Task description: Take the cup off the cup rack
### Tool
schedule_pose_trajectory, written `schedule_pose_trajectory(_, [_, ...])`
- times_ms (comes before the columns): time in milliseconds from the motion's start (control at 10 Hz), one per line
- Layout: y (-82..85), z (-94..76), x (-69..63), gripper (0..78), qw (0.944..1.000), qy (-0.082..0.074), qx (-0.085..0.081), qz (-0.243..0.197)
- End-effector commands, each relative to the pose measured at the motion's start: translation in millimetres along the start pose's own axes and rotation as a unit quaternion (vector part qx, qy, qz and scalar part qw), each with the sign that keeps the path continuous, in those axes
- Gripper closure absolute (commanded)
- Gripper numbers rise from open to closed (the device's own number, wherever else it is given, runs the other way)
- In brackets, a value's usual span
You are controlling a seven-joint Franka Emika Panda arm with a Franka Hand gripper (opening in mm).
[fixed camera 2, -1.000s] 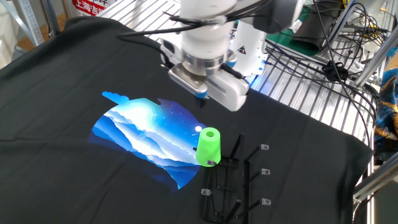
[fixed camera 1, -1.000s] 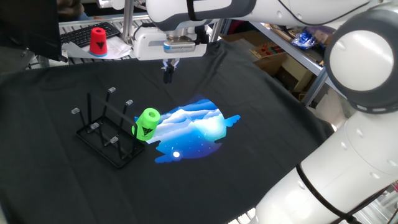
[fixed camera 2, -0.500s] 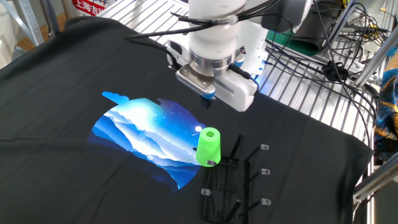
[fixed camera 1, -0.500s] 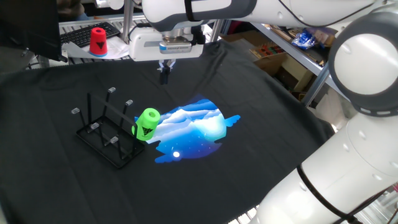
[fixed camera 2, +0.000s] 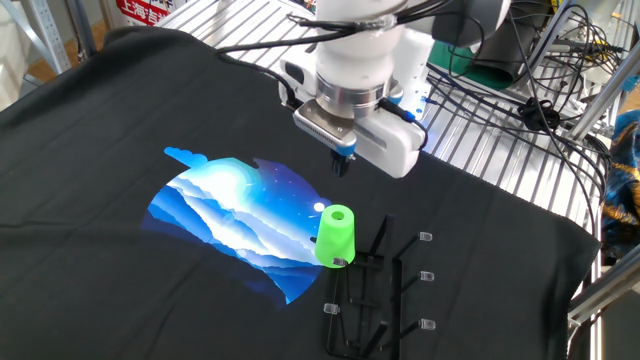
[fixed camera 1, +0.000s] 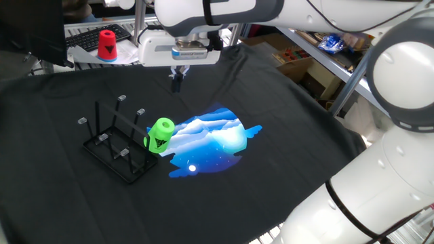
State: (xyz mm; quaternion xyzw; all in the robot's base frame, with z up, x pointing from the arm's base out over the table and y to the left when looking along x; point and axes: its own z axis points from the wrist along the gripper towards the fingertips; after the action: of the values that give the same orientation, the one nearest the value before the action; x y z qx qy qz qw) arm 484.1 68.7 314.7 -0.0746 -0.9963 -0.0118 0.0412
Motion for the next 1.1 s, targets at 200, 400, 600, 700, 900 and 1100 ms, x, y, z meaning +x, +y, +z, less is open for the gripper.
schedule_pose_trajectory(200, [0.0,-1.4,-0.3,77.6,0.9991,0.003,-0.020,0.036])
schedule_pose_trajectory(400, [0.0,-1.4,-0.3,77.6,0.9987,0.006,-0.027,0.043])
schedule_pose_trajectory(600, [0.0,-1.4,-0.3,77.6,0.9974,0.001,-0.040,0.060])
schedule_pose_trajectory(700, [0.0,-1.4,-0.3,77.6,0.9973,-0.002,-0.040,0.061])
schedule_pose_trajectory(900, [3.5,2.2,-1.6,77.6,0.9969,0.001,-0.038,0.069])
schedule_pose_trajectory(1100, [16.4,19.5,-6.1,77.6,0.9953,-0.009,-0.036,0.090])
